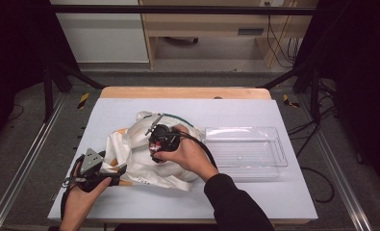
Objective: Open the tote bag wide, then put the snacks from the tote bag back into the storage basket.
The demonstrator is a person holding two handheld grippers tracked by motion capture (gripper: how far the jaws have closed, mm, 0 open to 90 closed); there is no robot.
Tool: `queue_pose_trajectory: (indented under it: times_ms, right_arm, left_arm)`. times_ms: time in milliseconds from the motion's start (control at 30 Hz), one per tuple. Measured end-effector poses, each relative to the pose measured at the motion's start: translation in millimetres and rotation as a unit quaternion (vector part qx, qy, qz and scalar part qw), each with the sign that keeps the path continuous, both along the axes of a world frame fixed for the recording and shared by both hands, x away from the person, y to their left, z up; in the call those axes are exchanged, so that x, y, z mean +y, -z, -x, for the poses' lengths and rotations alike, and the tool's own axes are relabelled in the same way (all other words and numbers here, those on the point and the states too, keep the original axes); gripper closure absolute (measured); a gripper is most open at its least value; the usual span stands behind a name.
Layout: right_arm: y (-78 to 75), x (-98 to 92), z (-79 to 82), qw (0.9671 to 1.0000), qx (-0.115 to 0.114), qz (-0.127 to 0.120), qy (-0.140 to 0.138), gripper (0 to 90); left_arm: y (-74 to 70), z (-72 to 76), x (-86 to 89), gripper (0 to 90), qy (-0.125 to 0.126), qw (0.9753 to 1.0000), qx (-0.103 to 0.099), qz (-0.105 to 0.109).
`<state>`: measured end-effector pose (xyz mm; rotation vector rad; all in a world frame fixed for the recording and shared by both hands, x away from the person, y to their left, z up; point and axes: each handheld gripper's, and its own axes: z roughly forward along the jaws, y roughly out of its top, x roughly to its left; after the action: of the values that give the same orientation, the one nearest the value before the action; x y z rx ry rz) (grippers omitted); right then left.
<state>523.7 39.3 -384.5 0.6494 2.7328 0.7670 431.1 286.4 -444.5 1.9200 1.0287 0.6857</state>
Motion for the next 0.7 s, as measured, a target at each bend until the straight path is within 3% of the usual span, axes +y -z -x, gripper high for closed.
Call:
queue_pose_trajectory:
  times_ms: [333,700]
  right_arm:
    - [-29.4,-11.4,8.8,0.9998,-0.016,-0.01,-0.007,26.1]
    - [-47.9,-24.5,12.3,0.9993,-0.027,-0.023,-0.012,26.1]
  left_arm:
    - [0.5,0.5,0.4,5.7,-0.001,1.0,0.0,-0.003]
    - [1.3,0.8,0.4,5.5,-0.003,1.0,-0.001,-0.005]
